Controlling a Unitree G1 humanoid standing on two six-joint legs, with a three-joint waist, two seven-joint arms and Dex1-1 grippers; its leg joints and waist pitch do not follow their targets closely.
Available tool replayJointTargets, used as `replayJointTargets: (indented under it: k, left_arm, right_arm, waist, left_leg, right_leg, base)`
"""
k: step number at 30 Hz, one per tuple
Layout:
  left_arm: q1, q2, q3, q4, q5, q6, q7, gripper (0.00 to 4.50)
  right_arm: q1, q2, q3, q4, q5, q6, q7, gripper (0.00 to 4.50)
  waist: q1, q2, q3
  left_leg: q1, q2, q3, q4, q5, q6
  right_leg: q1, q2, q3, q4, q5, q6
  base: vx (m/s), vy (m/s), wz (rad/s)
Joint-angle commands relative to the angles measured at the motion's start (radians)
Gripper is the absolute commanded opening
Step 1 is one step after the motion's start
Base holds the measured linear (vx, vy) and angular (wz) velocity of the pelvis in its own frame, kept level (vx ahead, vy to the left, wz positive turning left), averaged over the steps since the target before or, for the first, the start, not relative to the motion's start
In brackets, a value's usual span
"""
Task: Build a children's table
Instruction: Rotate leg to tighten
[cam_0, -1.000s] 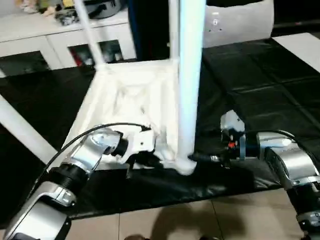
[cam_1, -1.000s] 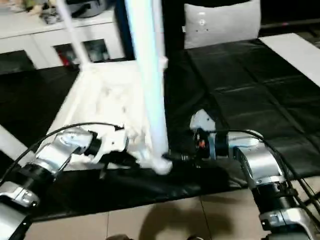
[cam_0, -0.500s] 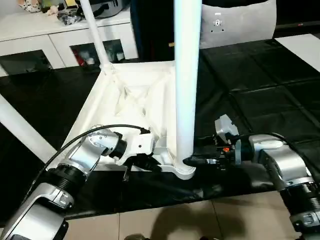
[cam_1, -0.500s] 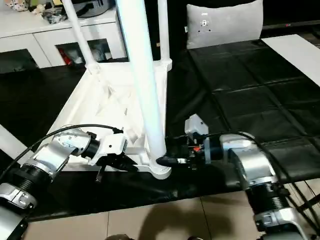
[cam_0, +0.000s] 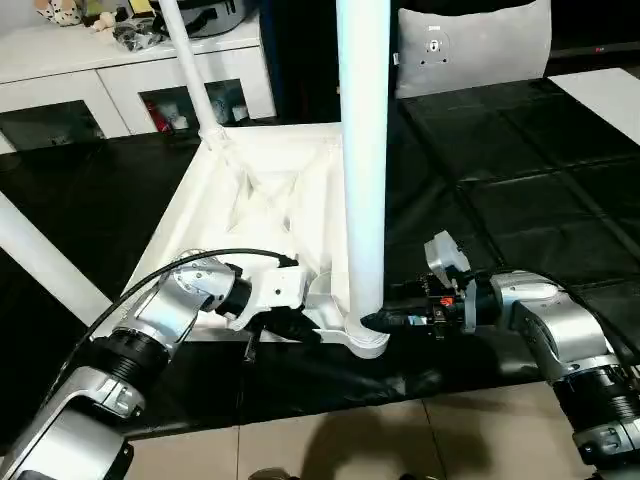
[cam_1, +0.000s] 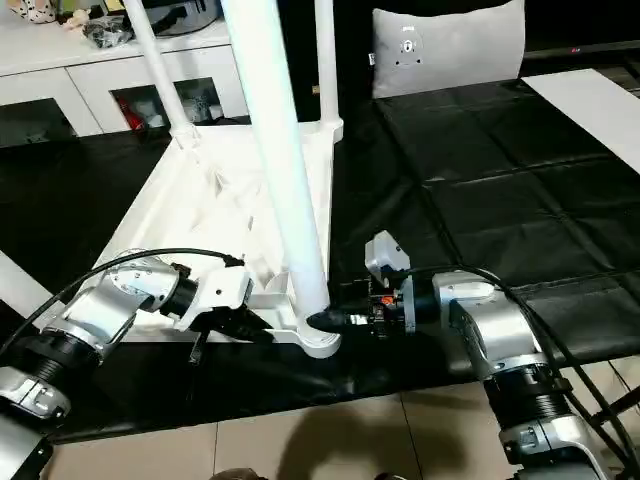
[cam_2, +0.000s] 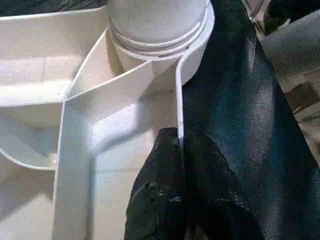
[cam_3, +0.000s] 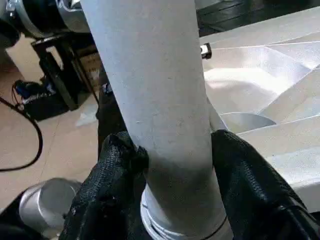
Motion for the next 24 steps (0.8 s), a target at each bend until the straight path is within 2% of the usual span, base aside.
replayJointTargets:
  k: [1,2,3,4,5,6,7,8,9,11,14,15,16,17,18,19,22,24]
  left_arm:
    - [0.003,-0.023,-0.011,-0.032,-0.014,0.015,0.012,0.0]
    - [-0.003,-0.049,0.012,-0.029,-0.009,0.08,0.087,0.0]
    - [-0.004,-0.051,0.013,-0.029,-0.008,0.084,0.093,0.0]
    - [-0.016,-0.081,0.033,-0.017,0.015,0.153,0.188,0.0]
    - [-0.022,-0.096,0.04,-0.011,0.028,0.171,0.23,0.0]
    - [-0.025,-0.104,0.044,-0.007,0.036,0.181,0.254,0.0]
    - [-0.034,-0.13,0.06,0.007,0.042,0.21,0.316,0.0]
    - [-0.041,-0.148,0.071,0.018,0.046,0.232,0.359,0.0]
    - [-0.05,-0.168,0.083,0.028,0.049,0.256,0.403,0.0]
    - [-0.073,-0.211,0.097,0.054,0.062,0.285,0.492,0.0]
    - [-0.092,-0.241,0.11,0.074,0.067,0.301,0.557,0.0]
    - [-0.1,-0.256,0.117,0.08,0.076,0.31,0.585,0.0]
    - [-0.108,-0.269,0.12,0.088,0.084,0.31,0.61,0.0]
    - [-0.112,-0.278,0.123,0.092,0.09,0.308,0.625,0.0]
    - [-0.112,-0.278,0.123,0.092,0.09,0.308,0.625,0.0]
    - [-0.114,-0.284,0.118,0.094,0.097,0.305,0.631,0.0]
    - [-0.102,-0.263,0.097,0.084,0.103,0.271,0.601,0.0]
    - [-0.096,-0.253,0.092,0.081,0.102,0.258,0.587,0.0]
  right_arm:
    - [-0.001,0.038,-0.017,-0.038,0.049,0.027,-0.042,1.93]
    - [0.015,0.076,-0.019,-0.05,0.024,0.039,-0.135,1.93]
    - [0.016,0.079,-0.02,-0.049,0.022,0.039,-0.142,1.93]
    - [0.014,0.131,-0.031,-0.033,-0.019,0.04,-0.269,1.93]
    - [0.01,0.151,-0.034,-0.02,-0.042,0.028,-0.32,1.93]
    - [0.007,0.161,-0.036,-0.013,-0.056,0.02,-0.347,1.93]
    - [-0.011,0.192,-0.05,0.012,-0.074,0.029,-0.428,1.93]
    - [-0.024,0.214,-0.061,0.03,-0.086,0.037,-0.485,1.93]
    - [-0.041,0.24,-0.076,0.052,-0.098,0.045,-0.555,1.93]
    - [-0.082,0.304,-0.114,0.105,-0.13,0.061,-0.736,1.93]
    - [-0.103,0.342,-0.142,0.135,-0.132,0.069,-0.819,1.93]
    - [-0.107,0.358,-0.149,0.143,-0.14,0.061,-0.848,1.93]
    - [-0.108,0.369,-0.146,0.148,-0.149,0.033,-0.857,2.28]
    - [-0.109,0.377,-0.145,0.152,-0.156,0.0,-0.861,2.28]
    - [-0.109,0.377,-0.145,0.152,-0.156,0.0,-0.861,2.49]
    - [-0.106,0.382,-0.136,0.153,-0.176,-0.073,-0.858,2.65]
    - [-0.09,0.375,-0.142,0.129,-0.161,-0.112,-0.834,2.73]
    - [-0.083,0.366,-0.142,0.121,-0.157,-0.123,-0.82,3.02]
  waist:
    - [-0.006,-0.024,-0.072]
    - [-0.008,-0.024,-0.072]
    - [-0.01,-0.024,-0.07]
    - [-0.016,-0.019,-0.07]
    - [-0.03,-0.019,-0.066]
    - [-0.035,-0.02,-0.064]
    - [-0.045,-0.022,-0.064]
    - [-0.063,-0.018,-0.061]
    - [-0.072,-0.02,-0.061]
    - [-0.1,-0.02,-0.065]
    - [-0.121,-0.023,-0.068]
    - [-0.122,-0.02,-0.072]
    - [-0.124,-0.02,-0.073]
    - [-0.121,-0.017,-0.076]
    - [-0.121,-0.017,-0.076]
    - [-0.12,-0.019,-0.078]
    - [-0.115,-0.019,-0.079]
    - [-0.115,-0.02,-0.08]
  left_leg:
    - [0.001,0.049,-0.015,-0.07,-0.057,0.094]
    - [0.003,0.049,-0.014,-0.07,-0.057,0.09]
    - [0.002,0.049,-0.015,-0.071,-0.054,0.085]
    - [0.003,0.047,-0.016,-0.071,-0.06,0.071]
    - [0.003,0.042,-0.016,-0.073,-0.076,0.054]
    - [0.005,0.038,-0.016,-0.073,-0.087,0.049]
    - [0.002,0.032,-0.016,-0.072,-0.107,0.05]
    - [0.001,0.033,-0.018,-0.072,-0.121,0.048]
    - [-0.002,0.031,-0.02,-0.071,-0.126,0.048]
    - [-0.006,0.024,-0.024,-0.068,-0.129,0.054]
    - [-0.01,0.018,-0.022,-0.064,-0.113,0.074]
    - [-0.013,0.019,-0.025,-0.064,-0.086,0.085]
    - [-0.015,0.024,-0.027,-0.064,-0.061,0.096]
    - [-0.013,0.03,-0.029,-0.064,-0.044,0.106]
    - [-0.016,0.033,-0.031,-0.065,-0.034,0.112]
    - [-0.016,0.036,-0.033,-0.065,-0.018,0.123]
    - [-0.017,0.041,-0.033,-0.065,0.011,0.145]
    - [-0.017,0.043,-0.033,-0.064,0.022,0.151]
  right_leg:
    - [0.066,-0.075,0.069,-0.076,-0.38,0.013]
    - [0.064,-0.074,0.07,-0.078,-0.385,0.017]
    - [0.065,-0.075,0.07,-0.077,-0.387,0.017]
    - [0.064,-0.074,0.067,-0.081,-0.398,0.017]
    - [0.064,-0.071,0.06,-0.088,-0.421,0.024]
    - [0.064,-0.07,0.057,-0.095,-0.442,0.034]
    - [0.07,-0.071,0.052,-0.099,-0.466,0.054]
    - [0.068,-0.067,0.049,-0.103,-0.467,0.056]
    - [0.071,-0.067,0.045,-0.104,-0.47,0.062]
    - [0.074,-0.066,0.042,-0.106,-0.457,0.068]
    - [0.076,-0.066,0.045,-0.103,-0.432,0.066]
    - [0.079,-0.067,0.045,-0.098,-0.403,0.058]
    - [0.077,-0.069,0.047,-0.093,-0.367,0.048]
    - [0.077,-0.072,0.05,-0.088,-0.337,0.037]
    - [0.079,-0.073,0.051,-0.084,-0.317,0.031]
    - [0.08,-0.074,0.053,-0.078,-0.281,0.018]
    - [0.081,-0.08,0.06,-0.066,-0.228,-0.015]
    - [0.081,-0.08,0.063,-0.062,-0.209,-0.024]
  base:
    - [0.0,0.0,0.0]
    - [0.0,0.0,0.0]
    - [0.0,0.0,0.0]
    - [0.0,0.0,0.0]
    - [0.0,0.0,0.0]
    - [0.0,0.0,0.0]
    - [0.0,0.0,0.0]
    - [0.0,0.0,0.0]
    - [0.0,0.0,0.0]
    - [0.0,0.0,0.0]
    - [0.0,0.0,0.0]
    - [0.0,0.0,0.0]
    - [0.0,0.0,0.0]
    - [0.0,0.0,0.0]
    - [0.0,0.0,0.0]
    - [0.0,0.0,0.0]
    - [0.0,0.0,0.0]
    - [0.0,0.0,0.0]
